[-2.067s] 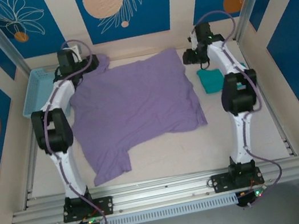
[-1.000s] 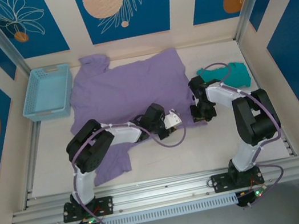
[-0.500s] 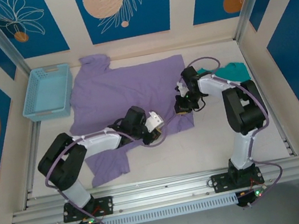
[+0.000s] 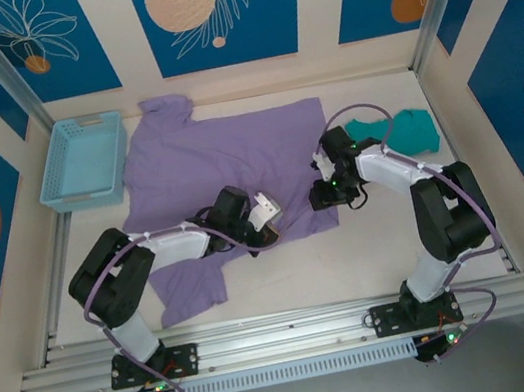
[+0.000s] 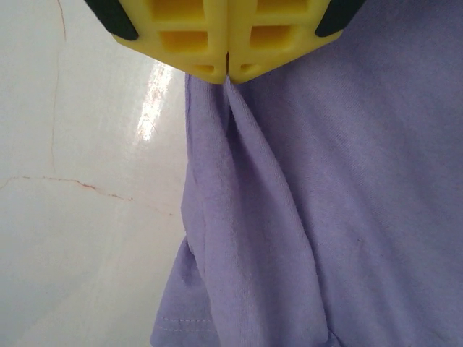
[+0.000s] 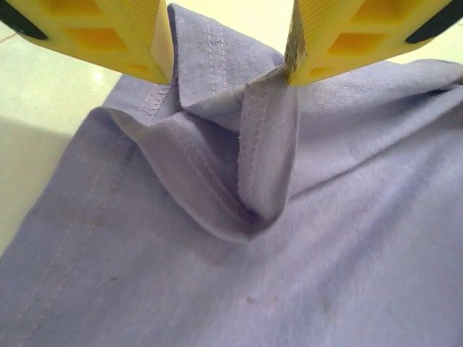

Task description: Fold the inside-out t-shirt

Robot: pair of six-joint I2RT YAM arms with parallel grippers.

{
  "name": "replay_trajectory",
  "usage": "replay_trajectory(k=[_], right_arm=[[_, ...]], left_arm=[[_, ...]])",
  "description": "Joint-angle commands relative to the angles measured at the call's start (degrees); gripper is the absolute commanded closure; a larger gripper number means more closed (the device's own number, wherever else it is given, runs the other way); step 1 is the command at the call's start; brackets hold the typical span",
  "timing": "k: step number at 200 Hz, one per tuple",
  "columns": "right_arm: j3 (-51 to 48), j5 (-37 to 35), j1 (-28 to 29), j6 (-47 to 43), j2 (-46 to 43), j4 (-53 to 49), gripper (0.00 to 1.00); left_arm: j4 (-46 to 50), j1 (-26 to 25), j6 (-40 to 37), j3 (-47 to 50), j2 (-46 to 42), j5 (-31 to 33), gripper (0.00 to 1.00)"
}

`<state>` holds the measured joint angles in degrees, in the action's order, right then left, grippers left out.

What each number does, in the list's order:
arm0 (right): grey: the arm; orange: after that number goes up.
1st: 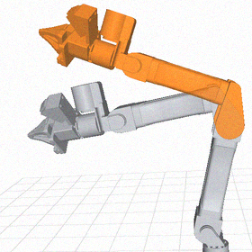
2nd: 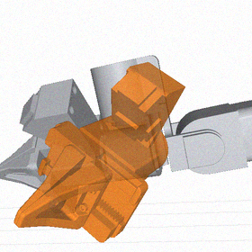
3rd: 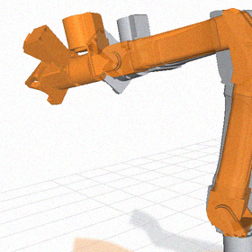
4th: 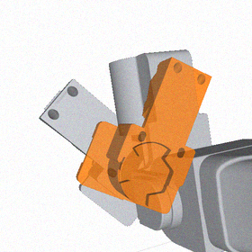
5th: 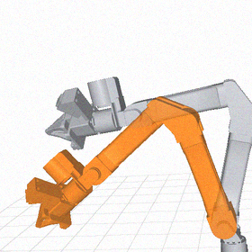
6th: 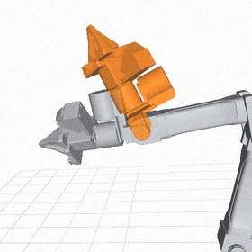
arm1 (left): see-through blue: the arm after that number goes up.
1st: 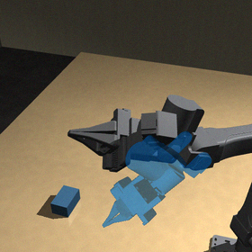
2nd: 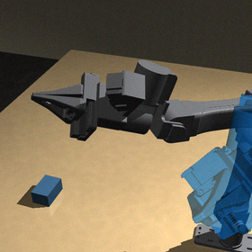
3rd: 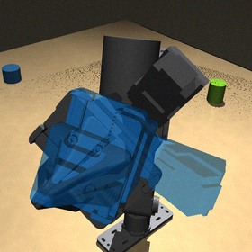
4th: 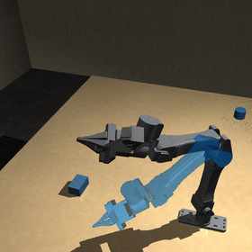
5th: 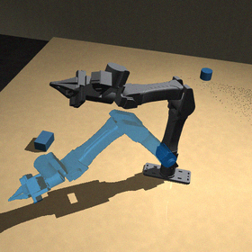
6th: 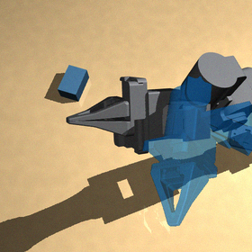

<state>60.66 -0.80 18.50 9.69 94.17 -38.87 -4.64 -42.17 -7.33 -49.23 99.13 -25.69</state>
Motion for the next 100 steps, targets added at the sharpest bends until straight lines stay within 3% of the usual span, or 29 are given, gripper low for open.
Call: replay_trajectory(k=[1, 38, 100], right_arm=[[-2.1, -2.8, 1.6, -2.2, -2.1, 2.0, 0.53], [-2.5, -7.6, 4.0, -5.3, -1.2, 2.8, 0.53], [-3.5, -9.2, 7.4, -9.4, -0.6, 8.2, 0.53]], left_arm=[[0.3, 0.6, 0.7, -1.1, 0.6, -2.6, 1.0], [0.5, 0.7, 0.5, -1.1, 0.9, -2.8, 1.0], [0.9, 0.8, 0.1, -1.0, 0.8, -2.9, 1.0]])
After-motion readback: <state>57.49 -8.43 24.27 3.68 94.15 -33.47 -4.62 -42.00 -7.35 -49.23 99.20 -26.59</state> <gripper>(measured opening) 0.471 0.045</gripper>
